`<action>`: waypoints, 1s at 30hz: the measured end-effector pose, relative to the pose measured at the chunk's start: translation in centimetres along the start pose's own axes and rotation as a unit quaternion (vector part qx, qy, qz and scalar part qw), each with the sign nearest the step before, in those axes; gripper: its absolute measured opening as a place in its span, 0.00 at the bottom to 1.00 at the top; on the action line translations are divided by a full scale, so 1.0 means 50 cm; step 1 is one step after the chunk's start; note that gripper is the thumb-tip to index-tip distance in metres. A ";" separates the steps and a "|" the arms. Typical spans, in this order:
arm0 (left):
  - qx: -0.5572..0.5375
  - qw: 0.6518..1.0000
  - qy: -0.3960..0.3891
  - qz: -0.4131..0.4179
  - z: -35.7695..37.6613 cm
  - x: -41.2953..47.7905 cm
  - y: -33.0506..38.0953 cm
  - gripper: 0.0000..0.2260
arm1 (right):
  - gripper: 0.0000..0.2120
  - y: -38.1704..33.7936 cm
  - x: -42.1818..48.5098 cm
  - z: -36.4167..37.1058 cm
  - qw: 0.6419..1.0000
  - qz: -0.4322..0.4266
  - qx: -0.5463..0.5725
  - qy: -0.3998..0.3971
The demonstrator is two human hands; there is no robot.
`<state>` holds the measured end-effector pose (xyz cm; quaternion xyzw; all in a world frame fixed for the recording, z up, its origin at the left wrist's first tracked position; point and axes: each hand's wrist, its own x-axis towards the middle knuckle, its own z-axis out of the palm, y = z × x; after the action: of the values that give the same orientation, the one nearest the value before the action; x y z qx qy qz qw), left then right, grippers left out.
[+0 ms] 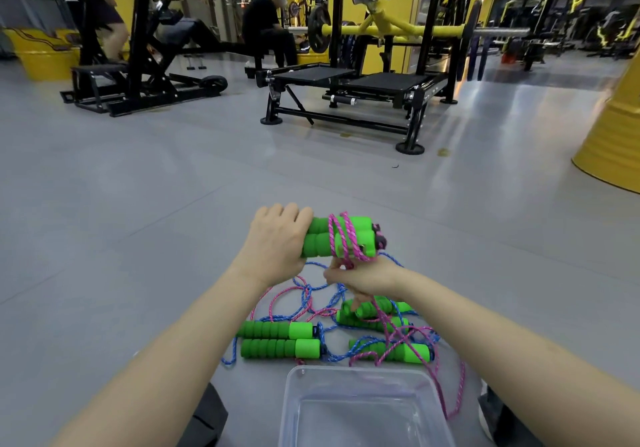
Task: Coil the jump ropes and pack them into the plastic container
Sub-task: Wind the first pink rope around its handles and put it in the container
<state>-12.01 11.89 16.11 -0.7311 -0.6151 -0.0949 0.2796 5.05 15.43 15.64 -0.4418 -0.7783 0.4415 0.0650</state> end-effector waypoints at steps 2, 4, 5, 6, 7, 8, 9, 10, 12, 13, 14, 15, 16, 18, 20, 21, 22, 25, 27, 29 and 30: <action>0.032 0.999 -0.014 -0.029 0.010 -0.006 -0.017 0.18 | 0.03 -0.004 0.008 -0.002 0.998 -0.021 -0.048 -0.034; 0.067 0.996 -0.035 -0.048 0.022 -0.014 -0.028 0.18 | 0.03 -0.006 0.006 -0.013 0.994 -0.007 -0.059 -0.094; 0.089 0.994 -0.047 -0.053 0.029 -0.016 -0.030 0.17 | 0.03 -0.011 0.010 -0.018 0.992 -0.008 -0.061 -0.107; 0.118 0.990 -0.060 -0.052 0.033 -0.017 -0.030 0.17 | 0.03 -0.023 0.003 -0.023 0.990 -0.010 -0.084 -0.117; 0.148 0.983 -0.090 -0.051 0.032 -0.020 -0.027 0.16 | 0.05 -0.025 0.009 -0.027 0.988 -0.024 -0.113 -0.106; 0.175 0.975 -0.128 -0.047 0.031 -0.025 -0.022 0.14 | 0.07 -0.035 0.007 -0.032 0.980 -0.052 -0.175 -0.080; 0.176 0.973 -0.146 -0.039 0.031 -0.032 -0.017 0.12 | 0.09 -0.037 0.014 -0.034 0.971 -0.084 -0.217 -0.049; 0.169 0.972 -0.159 -0.028 0.041 -0.035 -0.015 0.10 | 0.10 -0.045 0.010 -0.037 0.960 -0.120 -0.251 -0.010; 0.131 0.976 -0.173 0.021 0.036 -0.031 -0.011 0.11 | 0.12 -0.051 0.006 -0.041 0.944 -0.176 -0.274 0.057; 0.117 0.977 -0.172 0.046 0.031 -0.029 -0.008 0.11 | 0.13 -0.048 0.008 -0.042 0.931 -0.202 -0.289 0.090; 0.100 0.981 -0.153 0.072 0.023 -0.027 -0.005 0.12 | 0.13 -0.049 0.005 -0.041 0.919 -0.210 -0.313 0.115; 0.072 0.986 -0.113 0.099 0.020 -0.024 -0.005 0.13 | 0.13 -0.040 0.009 -0.044 0.907 -0.220 -0.331 0.138; 0.048 0.986 -0.090 0.131 0.021 -0.024 -0.004 0.16 | 0.12 -0.036 0.008 -0.045 0.902 -0.217 -0.340 0.152; 0.007 0.984 -0.036 0.175 0.026 -0.023 -0.001 0.19 | 0.10 -0.017 0.011 -0.049 0.900 -0.218 -0.336 0.168; -0.029 0.979 0.009 0.200 0.026 -0.025 0.008 0.23 | 0.10 0.007 0.017 -0.057 0.916 -0.213 -0.300 0.158; -0.045 0.977 0.030 0.208 0.020 -0.025 0.013 0.26 | 0.10 0.020 0.021 -0.059 0.923 -0.214 -0.285 0.148; -0.058 0.974 0.051 0.211 0.018 -0.025 0.018 0.28 | 0.10 0.028 0.020 -0.060 0.930 -0.203 -0.277 0.135; -0.101 0.973 0.062 0.199 0.019 -0.024 0.027 0.31 | 0.09 0.052 0.022 -0.061 0.943 -0.184 -0.247 0.128; -0.122 0.972 0.060 0.192 0.013 -0.022 0.032 0.32 | 0.09 0.058 0.024 -0.057 0.951 -0.164 -0.229 0.128; -0.133 0.970 0.068 0.193 0.008 -0.021 0.036 0.32 | 0.11 0.059 0.027 -0.057 0.960 -0.150 -0.205 0.117; -0.144 0.968 0.073 0.191 0.005 -0.020 0.037 0.31 | 0.12 0.058 0.024 -0.061 0.966 -0.146 -0.183 0.112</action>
<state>-10.55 11.03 14.88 -0.8588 -0.4218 -0.1805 0.2281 7.67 18.88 15.00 -0.3740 -0.8899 0.2247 0.1331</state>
